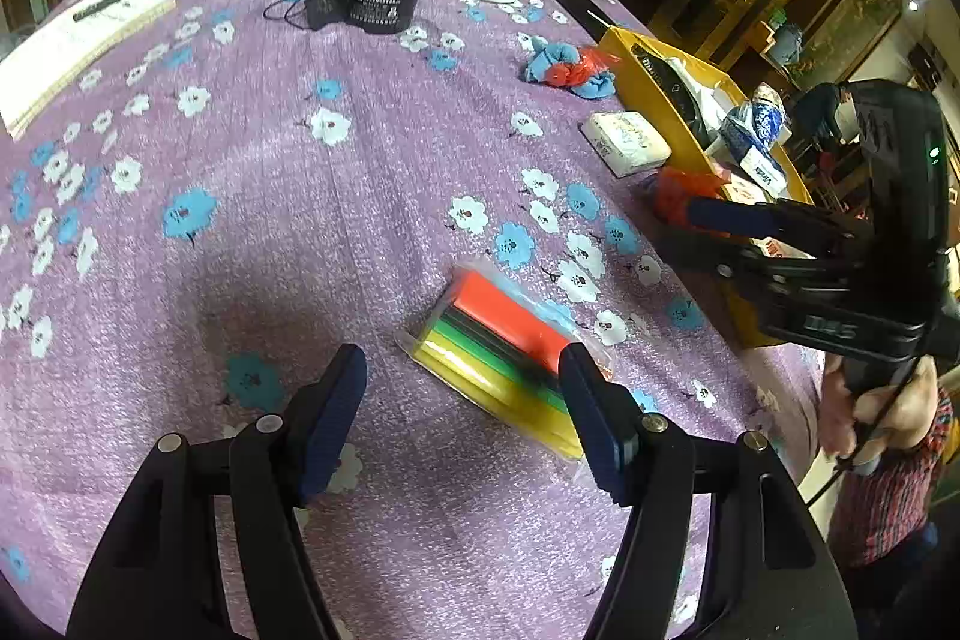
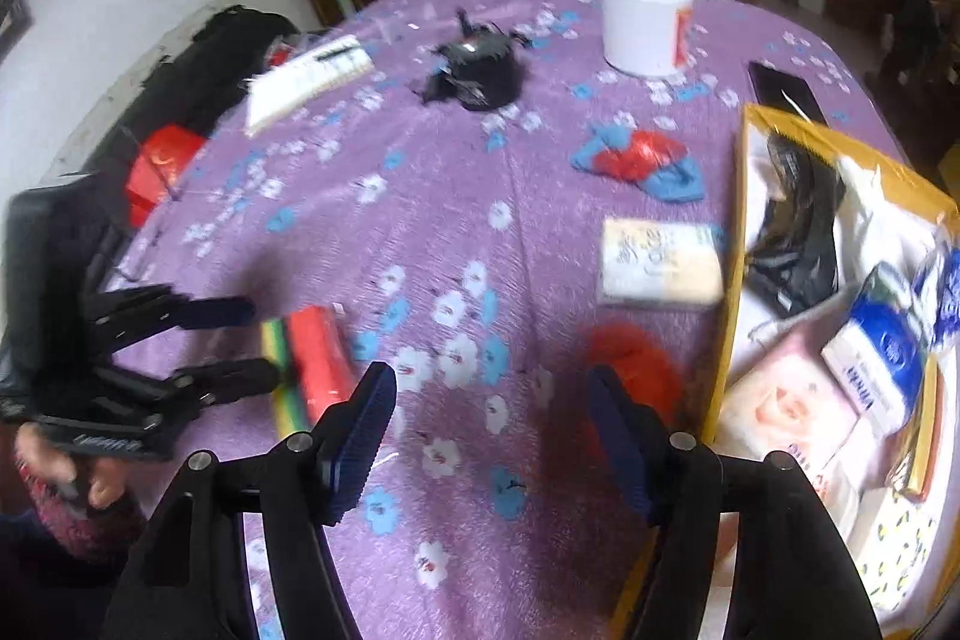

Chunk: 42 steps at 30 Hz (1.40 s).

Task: Organize soft objects
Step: 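Grasp the striped sponge pack with the left gripper while the right gripper grasps the red bag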

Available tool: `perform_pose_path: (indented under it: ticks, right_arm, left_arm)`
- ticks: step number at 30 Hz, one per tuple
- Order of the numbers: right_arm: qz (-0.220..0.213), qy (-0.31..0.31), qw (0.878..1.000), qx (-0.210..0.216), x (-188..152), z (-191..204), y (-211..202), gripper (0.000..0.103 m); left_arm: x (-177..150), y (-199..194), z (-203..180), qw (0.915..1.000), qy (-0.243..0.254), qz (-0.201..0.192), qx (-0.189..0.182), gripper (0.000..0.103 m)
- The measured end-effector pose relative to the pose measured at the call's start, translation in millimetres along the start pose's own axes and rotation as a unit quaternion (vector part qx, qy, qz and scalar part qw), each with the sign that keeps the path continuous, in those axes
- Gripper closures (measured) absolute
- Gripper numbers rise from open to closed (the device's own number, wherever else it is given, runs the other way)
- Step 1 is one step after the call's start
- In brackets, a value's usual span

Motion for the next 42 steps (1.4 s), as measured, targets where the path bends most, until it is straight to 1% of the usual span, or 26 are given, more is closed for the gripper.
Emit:
perform_pose_path:
  ticks: [2, 3, 5, 8, 10, 12, 15, 20, 21, 22, 24, 25, 27, 29, 30, 32, 33, 35, 37, 38, 39, 40, 42]
  right_arm:
    - [0.005, -0.005, 0.999, -0.037, -1, -8, 5, 0.051]
    - [0.006, -0.010, 0.999, -0.047, -1, -9, 6, 0.052]
    - [0.005, -0.029, 0.998, -0.064, 3, -9, 6, 0.053]
    - [0.002, -0.076, 0.990, -0.117, 11, -9, 1, 0.056]
    - [0.016, -0.091, 0.989, -0.119, 14, -12, 0, 0.056]
    - [0.034, -0.100, 0.985, -0.137, 14, -18, 3, 0.056]
    - [0.049, -0.118, 0.979, -0.161, 12, -23, 7, 0.056]
    - [0.046, -0.162, 0.964, -0.203, 13, -23, 3, 0.053]
    - [0.052, -0.163, 0.963, -0.206, 13, -25, 4, 0.054]
    - [0.062, -0.160, 0.963, -0.207, 12, -29, 7, 0.056]
    - [0.071, -0.170, 0.960, -0.211, 11, -32, 13, 0.056]
    - [0.082, -0.182, 0.956, -0.214, 8, -33, 17, 0.056]
    - [0.091, -0.198, 0.948, -0.231, 6, -33, 22, 0.058]
    - [0.097, -0.204, 0.941, -0.250, 5, -34, 23, 0.072]
    - [0.095, -0.204, 0.942, -0.248, 5, -34, 22, 0.072]
    - [0.076, -0.197, 0.948, -0.240, 7, -30, 14, 0.073]
    - [0.061, -0.189, 0.952, -0.233, 9, -27, 8, 0.073]
    - [0.022, -0.169, 0.964, -0.207, 14, -18, -8, 0.073]
    - [-0.021, -0.148, 0.973, -0.173, 17, -6, -25, 0.073]
    - [-0.035, -0.143, 0.976, -0.162, 17, -1, -30, 0.073]
    - [-0.048, -0.138, 0.977, -0.153, 17, 3, -35, 0.073]
    - [-0.062, -0.133, 0.979, -0.144, 15, 7, -41, 0.073]
    - [-0.085, -0.124, 0.981, -0.123, 12, 15, -50, 0.073]
  left_arm:
    - [-1, 0, 1, 1.0000, -0.004, 0.003, -0.003, 0.037]
    - [-1, 0, 1, 1.0000, -0.005, 0.003, -0.005, 0.037]
    - [0, -1, 3, 1.0000, -0.009, 0.003, -0.004, 0.037]
    - [0, -1, 5, 0.9999, -0.013, 0.003, -0.005, 0.037]
    - [-1, -2, 6, 0.9999, -0.012, 0.004, -0.005, 0.037]
    - [-1, -2, 6, 0.9999, -0.011, 0.003, -0.006, 0.037]
    - [-2, -3, 6, 0.9999, -0.010, 0.003, -0.006, 0.037]
    - [-2, -4, 3, 1.0000, -0.005, 0.003, -0.006, 0.037]
    - [-3, -4, 2, 1.0000, -0.005, 0.004, -0.007, 0.037]
    - [-3, -4, 1, 1.0000, -0.003, 0.004, -0.008, 0.037]
    - [-3, -4, -1, 1.0000, 0.000, 0.005, -0.008, 0.037]
    - [-3, -4, -1, 1.0000, 0.001, 0.006, -0.007, 0.037]
    - [-3, -4, -1, 0.9999, -0.001, 0.006, -0.010, 0.037]
    - [-3, -5, -2, 0.9998, -0.007, 0.006, -0.019, 0.037]
    - [-3, -5, -2, 0.9996, -0.013, 0.005, -0.026, 0.037]
    - [-3, -4, -3, 0.9988, -0.027, 0.012, -0.039, 0.037]
    - [-4, -3, -4, 0.9985, -0.032, 0.016, -0.042, 0.037]
    - [-6, -1, -6, 0.9978, -0.046, 0.029, -0.039, 0.037]
    - [-9, 3, -10, 0.9959, -0.069, 0.045, -0.037, 0.037]
    - [-10, 7, -13, 0.9943, -0.084, 0.054, -0.037, 0.037]
    - [-11, 9, -16, 0.9936, -0.092, 0.059, -0.030, 0.037]
    - [-11, 12, -20, 0.9935, -0.097, 0.057, -0.015, 0.033]
    - [-9, 13, -30, 0.9947, -0.091, 0.047, 0.005, 0.031]
Point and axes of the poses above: each gripper's, at about its wrist camera, not at the fingertips, and y roughly the way its jaws point, z to its left, x to its top, the point moved 8 cm from there along y, roughly the way its jaws point, and after that the axes turned 11 degrees about x, right-handed, at the moved point
